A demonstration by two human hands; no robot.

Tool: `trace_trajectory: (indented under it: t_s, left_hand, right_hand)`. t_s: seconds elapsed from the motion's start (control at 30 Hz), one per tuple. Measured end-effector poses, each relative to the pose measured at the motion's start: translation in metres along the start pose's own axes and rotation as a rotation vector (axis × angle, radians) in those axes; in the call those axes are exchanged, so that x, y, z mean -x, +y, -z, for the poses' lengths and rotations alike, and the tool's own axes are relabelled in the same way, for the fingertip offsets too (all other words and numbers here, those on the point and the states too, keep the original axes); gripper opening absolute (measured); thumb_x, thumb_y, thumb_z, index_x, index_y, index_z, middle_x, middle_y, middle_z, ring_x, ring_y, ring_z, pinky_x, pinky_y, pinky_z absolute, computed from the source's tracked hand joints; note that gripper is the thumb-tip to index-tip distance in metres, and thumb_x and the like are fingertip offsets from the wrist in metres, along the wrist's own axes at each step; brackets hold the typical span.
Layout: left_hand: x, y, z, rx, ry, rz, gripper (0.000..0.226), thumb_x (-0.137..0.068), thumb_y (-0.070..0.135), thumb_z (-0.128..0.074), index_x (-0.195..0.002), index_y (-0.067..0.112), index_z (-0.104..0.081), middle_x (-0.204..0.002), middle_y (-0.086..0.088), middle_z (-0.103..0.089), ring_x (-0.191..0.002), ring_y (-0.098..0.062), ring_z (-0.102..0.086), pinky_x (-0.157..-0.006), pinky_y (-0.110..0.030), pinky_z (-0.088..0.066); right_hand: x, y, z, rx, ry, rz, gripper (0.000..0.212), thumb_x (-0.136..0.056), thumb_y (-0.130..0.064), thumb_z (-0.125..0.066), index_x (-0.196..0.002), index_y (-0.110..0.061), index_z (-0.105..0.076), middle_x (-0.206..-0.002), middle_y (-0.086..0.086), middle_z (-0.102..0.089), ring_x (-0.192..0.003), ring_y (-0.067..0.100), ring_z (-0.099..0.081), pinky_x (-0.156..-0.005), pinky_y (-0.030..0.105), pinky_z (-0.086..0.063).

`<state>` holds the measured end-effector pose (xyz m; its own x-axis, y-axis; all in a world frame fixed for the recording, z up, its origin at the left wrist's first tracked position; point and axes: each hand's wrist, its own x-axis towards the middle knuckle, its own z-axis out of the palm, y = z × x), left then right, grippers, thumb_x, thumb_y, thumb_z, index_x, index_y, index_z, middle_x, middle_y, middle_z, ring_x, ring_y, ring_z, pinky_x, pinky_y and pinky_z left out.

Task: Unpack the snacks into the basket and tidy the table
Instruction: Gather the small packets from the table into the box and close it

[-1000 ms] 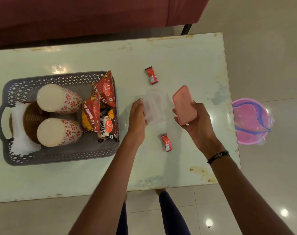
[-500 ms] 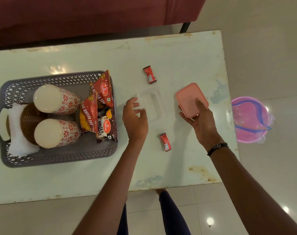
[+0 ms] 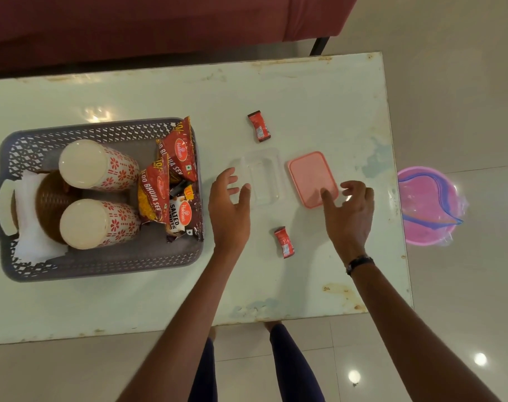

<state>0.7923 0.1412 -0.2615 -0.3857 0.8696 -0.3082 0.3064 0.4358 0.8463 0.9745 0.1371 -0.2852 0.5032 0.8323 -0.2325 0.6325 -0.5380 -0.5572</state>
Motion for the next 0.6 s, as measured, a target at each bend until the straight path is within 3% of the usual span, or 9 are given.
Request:
trace_trajectory:
  t_s: [0.07,0.13,0.23,0.37,0.43,0.53,0.6]
  left_hand:
    - [0.013,-0.006,0.005,-0.020,0.033,-0.022,0.034,-0.092,0.012,-0.054,-0.126,0.009,-0.051,-0.123,-0.008,-0.059,-0.104,-0.014,-0.059,-0.071,-0.006,-0.049]
    - [0.029,-0.015,0.009,-0.041,0.033,-0.017,0.030,-0.093,0.010,-0.052,-0.124,0.010,-0.052,-0.121,-0.006,-0.059,-0.102,-0.011,-0.058,-0.070,-0.009,-0.049]
    - [0.052,-0.028,0.012,-0.082,0.009,0.018,0.028,-0.093,0.008,-0.050,-0.121,0.012,-0.054,-0.120,-0.003,-0.060,-0.099,-0.007,-0.057,-0.071,-0.010,-0.049]
    - [0.068,-0.036,0.012,-0.090,-0.004,0.052,0.027,-0.093,0.006,-0.049,-0.119,0.014,-0.054,-0.119,0.000,-0.061,-0.099,-0.007,-0.058,-0.075,-0.015,-0.050]
    - [0.067,-0.032,0.012,-0.084,-0.004,0.027,0.027,-0.093,0.006,-0.049,-0.118,0.014,-0.054,-0.118,0.001,-0.062,-0.096,0.001,-0.057,-0.074,-0.012,-0.051]
    - [0.054,-0.017,0.011,-0.061,0.010,-0.059,0.026,-0.093,0.004,-0.049,-0.117,0.013,-0.055,-0.116,0.003,-0.062,-0.095,0.015,-0.053,-0.072,-0.004,-0.047]
    - [0.038,-0.003,0.010,-0.045,0.033,-0.132,0.025,-0.092,0.003,-0.049,-0.115,0.010,-0.055,-0.116,0.001,-0.062,-0.093,0.009,-0.055,-0.070,-0.004,-0.046]
  right_hand:
    - [0.020,0.001,0.001,-0.064,-0.108,0.005,0.027,-0.085,-0.033,-0.066,-0.099,-0.012,-0.059,-0.099,0.003,-0.064,-0.090,0.020,-0.062,-0.069,0.027,-0.045]
    - [0.047,0.001,-0.003,-0.067,-0.260,0.034,0.024,-0.083,-0.037,-0.068,-0.094,-0.016,-0.061,-0.090,-0.003,-0.065,-0.081,0.015,-0.063,-0.068,0.028,-0.052]
    - [0.081,0.003,-0.017,0.020,-0.379,0.145,0.030,-0.082,-0.036,-0.070,-0.103,-0.019,-0.058,-0.099,-0.006,-0.060,-0.087,0.011,-0.057,-0.073,0.024,-0.052]
    - [0.081,0.001,-0.024,-0.021,-0.386,0.099,0.023,-0.082,-0.023,-0.071,-0.101,-0.013,-0.060,-0.099,0.001,-0.063,-0.088,0.015,-0.060,-0.075,0.025,-0.054]
    - [0.077,-0.005,-0.018,-0.131,-0.381,0.053,0.018,-0.082,-0.019,-0.071,-0.096,-0.012,-0.062,-0.095,0.001,-0.065,-0.083,0.015,-0.062,-0.072,0.022,-0.055]
    - [0.067,-0.025,-0.003,-0.234,-0.248,0.156,0.018,-0.083,-0.022,-0.071,-0.095,-0.014,-0.062,-0.091,0.000,-0.066,-0.077,0.010,-0.062,-0.067,0.017,-0.054]
    - [0.058,-0.041,0.002,-0.240,-0.200,0.253,0.020,-0.082,-0.024,-0.071,-0.097,-0.015,-0.061,-0.092,-0.001,-0.066,-0.076,0.009,-0.062,-0.064,0.018,-0.055]
